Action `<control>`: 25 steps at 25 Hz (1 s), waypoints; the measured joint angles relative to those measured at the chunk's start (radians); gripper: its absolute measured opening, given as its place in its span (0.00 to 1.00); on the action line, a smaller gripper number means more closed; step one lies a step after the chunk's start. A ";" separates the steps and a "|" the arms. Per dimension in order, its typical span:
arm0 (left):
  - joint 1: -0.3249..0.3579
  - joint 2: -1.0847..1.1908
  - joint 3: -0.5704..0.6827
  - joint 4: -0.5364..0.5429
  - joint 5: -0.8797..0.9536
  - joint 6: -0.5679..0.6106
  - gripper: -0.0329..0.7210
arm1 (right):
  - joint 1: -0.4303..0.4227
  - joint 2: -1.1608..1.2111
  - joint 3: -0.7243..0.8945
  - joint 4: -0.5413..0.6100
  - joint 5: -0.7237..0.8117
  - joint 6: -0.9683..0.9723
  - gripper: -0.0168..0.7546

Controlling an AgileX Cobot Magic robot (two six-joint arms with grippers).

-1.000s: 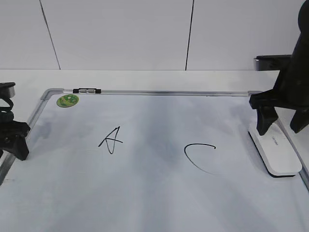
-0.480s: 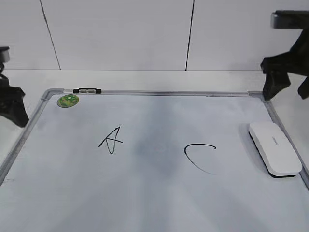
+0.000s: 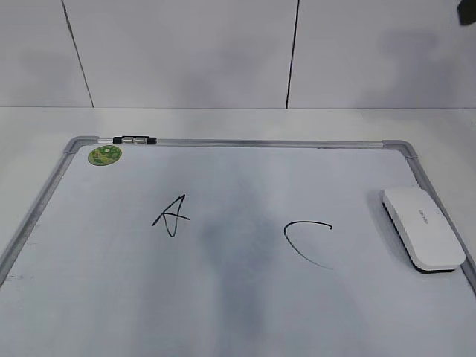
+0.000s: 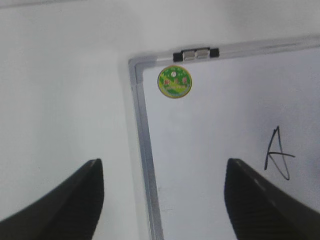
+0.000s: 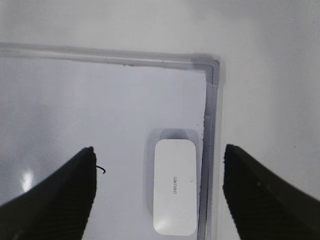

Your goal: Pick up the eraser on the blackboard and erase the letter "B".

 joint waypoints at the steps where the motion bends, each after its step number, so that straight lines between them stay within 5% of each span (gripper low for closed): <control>1: 0.000 -0.038 -0.002 0.000 0.002 0.000 0.79 | 0.000 -0.032 -0.002 0.000 0.002 -0.002 0.81; 14: 0.000 -0.447 0.040 -0.098 0.002 0.017 0.79 | 0.000 -0.452 0.022 0.000 0.107 -0.037 0.79; 25: 0.000 -0.861 0.288 -0.137 0.063 0.028 0.79 | 0.000 -0.914 0.383 0.000 0.049 -0.060 0.79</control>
